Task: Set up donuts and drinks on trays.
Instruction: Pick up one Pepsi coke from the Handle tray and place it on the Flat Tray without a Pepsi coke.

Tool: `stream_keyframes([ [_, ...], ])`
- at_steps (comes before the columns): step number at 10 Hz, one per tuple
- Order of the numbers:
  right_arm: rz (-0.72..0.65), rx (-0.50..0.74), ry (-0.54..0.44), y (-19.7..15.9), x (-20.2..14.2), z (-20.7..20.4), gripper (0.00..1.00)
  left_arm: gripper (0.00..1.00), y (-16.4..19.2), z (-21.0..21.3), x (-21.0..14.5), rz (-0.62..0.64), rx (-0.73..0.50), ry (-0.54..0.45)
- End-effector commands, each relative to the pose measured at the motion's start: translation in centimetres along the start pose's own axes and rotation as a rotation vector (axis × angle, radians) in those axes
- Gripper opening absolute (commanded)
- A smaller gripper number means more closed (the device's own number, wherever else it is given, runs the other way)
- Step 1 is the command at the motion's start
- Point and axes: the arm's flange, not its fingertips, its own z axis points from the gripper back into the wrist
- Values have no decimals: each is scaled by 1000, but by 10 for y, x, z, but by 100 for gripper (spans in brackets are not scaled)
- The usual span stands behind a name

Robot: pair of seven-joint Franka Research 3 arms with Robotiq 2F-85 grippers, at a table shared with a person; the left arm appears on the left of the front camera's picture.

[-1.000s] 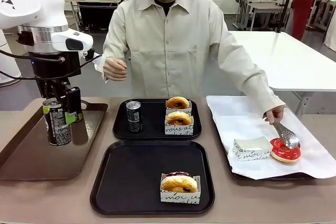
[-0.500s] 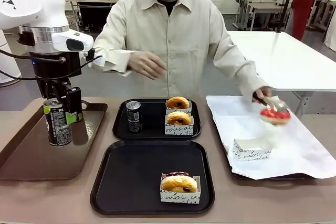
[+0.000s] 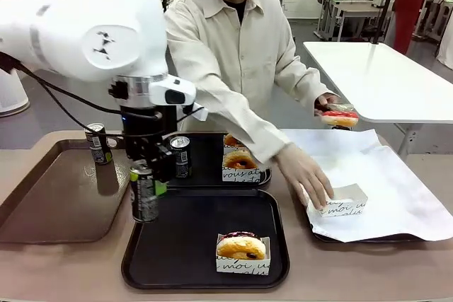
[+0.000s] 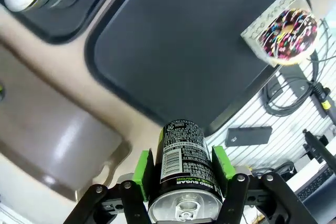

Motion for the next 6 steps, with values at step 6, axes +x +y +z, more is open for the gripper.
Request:
stream_keyframes([
  [6, 13, 26, -21, -1, 2, -1, 100, 58, 8, -21, -6, -30, -30, -27],
])
